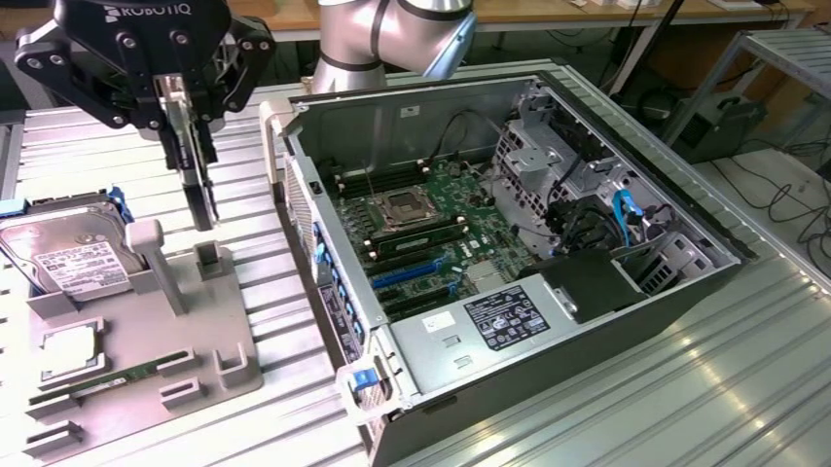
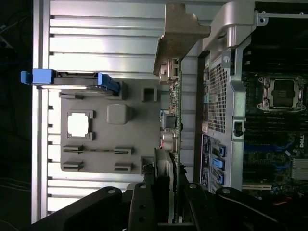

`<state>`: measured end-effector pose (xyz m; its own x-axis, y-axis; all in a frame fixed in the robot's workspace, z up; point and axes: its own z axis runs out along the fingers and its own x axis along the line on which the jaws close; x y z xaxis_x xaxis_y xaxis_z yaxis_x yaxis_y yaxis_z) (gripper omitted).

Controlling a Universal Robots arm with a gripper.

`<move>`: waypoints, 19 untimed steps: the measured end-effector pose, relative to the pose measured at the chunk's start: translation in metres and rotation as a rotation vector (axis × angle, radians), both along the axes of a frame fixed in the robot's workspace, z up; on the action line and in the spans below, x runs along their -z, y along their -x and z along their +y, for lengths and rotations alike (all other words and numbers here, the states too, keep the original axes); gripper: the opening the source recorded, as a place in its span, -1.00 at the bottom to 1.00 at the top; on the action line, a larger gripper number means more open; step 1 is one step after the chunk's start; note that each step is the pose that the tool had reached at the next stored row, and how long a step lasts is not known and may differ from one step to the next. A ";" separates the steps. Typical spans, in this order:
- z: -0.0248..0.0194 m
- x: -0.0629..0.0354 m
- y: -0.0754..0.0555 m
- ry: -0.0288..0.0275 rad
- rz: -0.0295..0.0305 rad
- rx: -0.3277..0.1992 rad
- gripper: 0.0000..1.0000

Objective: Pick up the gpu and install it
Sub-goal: 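Pick up the gpu and move the gpu toward the slot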

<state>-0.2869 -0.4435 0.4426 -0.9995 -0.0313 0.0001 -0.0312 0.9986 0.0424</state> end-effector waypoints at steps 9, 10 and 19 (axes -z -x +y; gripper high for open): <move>0.0000 0.0000 -0.007 0.0000 0.0000 0.000 -0.45; 0.0000 0.0000 -0.008 0.0000 0.0000 0.000 -0.45; 0.0000 0.0001 -0.014 0.0000 0.0000 0.000 -0.45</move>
